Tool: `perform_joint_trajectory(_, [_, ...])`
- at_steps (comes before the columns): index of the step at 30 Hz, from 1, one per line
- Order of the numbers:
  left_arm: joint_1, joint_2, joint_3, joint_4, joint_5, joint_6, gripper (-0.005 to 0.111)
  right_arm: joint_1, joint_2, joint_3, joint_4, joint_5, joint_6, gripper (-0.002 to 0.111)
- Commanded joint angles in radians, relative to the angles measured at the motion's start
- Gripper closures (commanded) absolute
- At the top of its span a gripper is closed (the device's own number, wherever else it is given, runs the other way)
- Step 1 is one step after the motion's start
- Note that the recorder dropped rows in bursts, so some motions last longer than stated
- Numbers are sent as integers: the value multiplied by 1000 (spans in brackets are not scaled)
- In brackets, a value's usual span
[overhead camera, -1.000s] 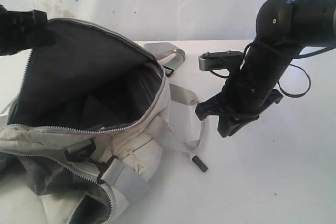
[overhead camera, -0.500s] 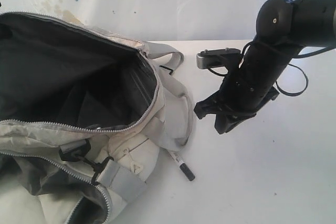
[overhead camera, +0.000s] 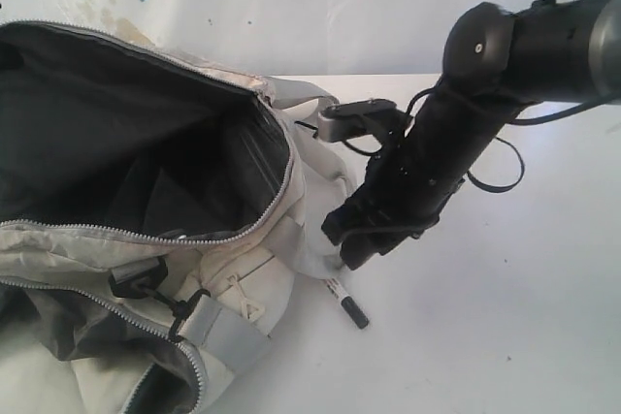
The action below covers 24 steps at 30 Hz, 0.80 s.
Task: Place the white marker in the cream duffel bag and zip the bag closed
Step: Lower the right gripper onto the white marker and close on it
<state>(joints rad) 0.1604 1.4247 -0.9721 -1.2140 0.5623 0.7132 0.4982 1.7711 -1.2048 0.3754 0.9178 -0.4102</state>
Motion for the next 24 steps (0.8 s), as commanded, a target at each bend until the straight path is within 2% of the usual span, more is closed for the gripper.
perform_joint_trajectory(1, [7, -4, -5, -15, -10, -6, 107, 66, 10, 10, -128, -30, 68, 66])
perform_joint_trajectory(7, [7, -4, -5, -15, -10, -6, 107, 120, 68, 10, -258, -60, 191, 66])
perform_joint_trajectory(24, [7, -4, -5, -13, -12, -6, 107, 182, 176, 10, -289, -212, 194, 66])
